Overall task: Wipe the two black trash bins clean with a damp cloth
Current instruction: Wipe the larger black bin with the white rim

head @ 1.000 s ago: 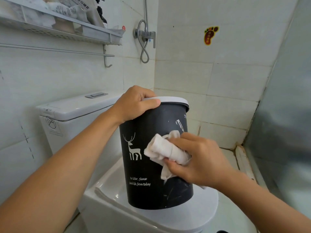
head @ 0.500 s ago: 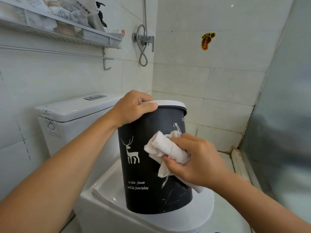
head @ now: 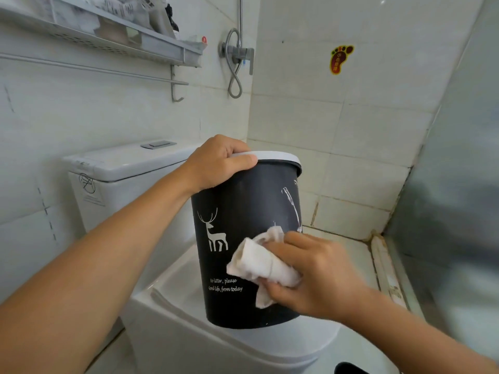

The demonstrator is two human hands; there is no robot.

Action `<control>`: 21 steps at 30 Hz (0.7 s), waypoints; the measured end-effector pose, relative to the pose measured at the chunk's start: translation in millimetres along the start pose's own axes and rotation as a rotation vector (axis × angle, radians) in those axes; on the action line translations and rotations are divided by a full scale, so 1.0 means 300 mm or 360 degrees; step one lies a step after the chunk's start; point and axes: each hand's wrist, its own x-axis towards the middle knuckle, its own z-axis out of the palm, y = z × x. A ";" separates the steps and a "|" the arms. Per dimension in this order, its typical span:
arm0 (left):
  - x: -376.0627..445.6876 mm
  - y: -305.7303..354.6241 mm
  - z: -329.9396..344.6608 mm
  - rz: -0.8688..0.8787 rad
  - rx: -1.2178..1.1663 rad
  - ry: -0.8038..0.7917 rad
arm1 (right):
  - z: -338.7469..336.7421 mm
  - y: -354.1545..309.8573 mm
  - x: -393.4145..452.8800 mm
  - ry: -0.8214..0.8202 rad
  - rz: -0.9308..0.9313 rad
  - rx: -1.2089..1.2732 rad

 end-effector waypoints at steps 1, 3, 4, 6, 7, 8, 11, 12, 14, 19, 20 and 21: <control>0.000 0.005 0.001 0.0008 0.0013 -0.0014 | 0.003 0.006 -0.003 0.0013 -0.0028 -0.0076; 0.007 0.016 0.009 0.0020 0.0021 -0.0034 | -0.001 0.029 0.035 0.0141 0.0061 -0.0152; 0.011 0.021 0.013 0.0021 0.0014 -0.0045 | -0.005 0.041 0.063 0.0223 0.0168 -0.0116; 0.017 0.028 0.018 0.0030 0.0020 -0.0072 | -0.015 0.066 0.115 0.0380 0.0373 -0.0013; 0.020 0.028 0.020 0.0041 0.0024 -0.0080 | -0.012 0.073 0.128 0.0430 0.0439 0.0011; 0.021 0.028 0.021 0.0048 0.0020 -0.0084 | -0.009 0.069 0.128 0.0441 0.0464 0.0021; 0.027 0.030 0.023 0.0035 0.0009 -0.0079 | -0.008 0.043 0.064 0.0309 0.0287 -0.0012; 0.031 0.027 0.023 0.0010 0.0011 -0.0070 | -0.003 0.033 0.024 0.0245 0.0195 -0.0024; 0.039 0.023 0.022 -0.0052 0.0000 -0.0052 | 0.013 0.008 -0.067 0.0082 0.0038 -0.0040; 0.049 0.037 0.026 -0.0074 0.0008 -0.0080 | 0.033 -0.010 -0.125 -0.0028 -0.0023 -0.0151; 0.051 0.042 0.027 -0.0079 0.0023 -0.0077 | 0.026 0.001 -0.096 0.0031 0.0052 -0.0143; 0.051 0.045 0.027 -0.0082 0.0037 -0.0072 | 0.020 0.014 -0.062 0.0113 0.0154 -0.0121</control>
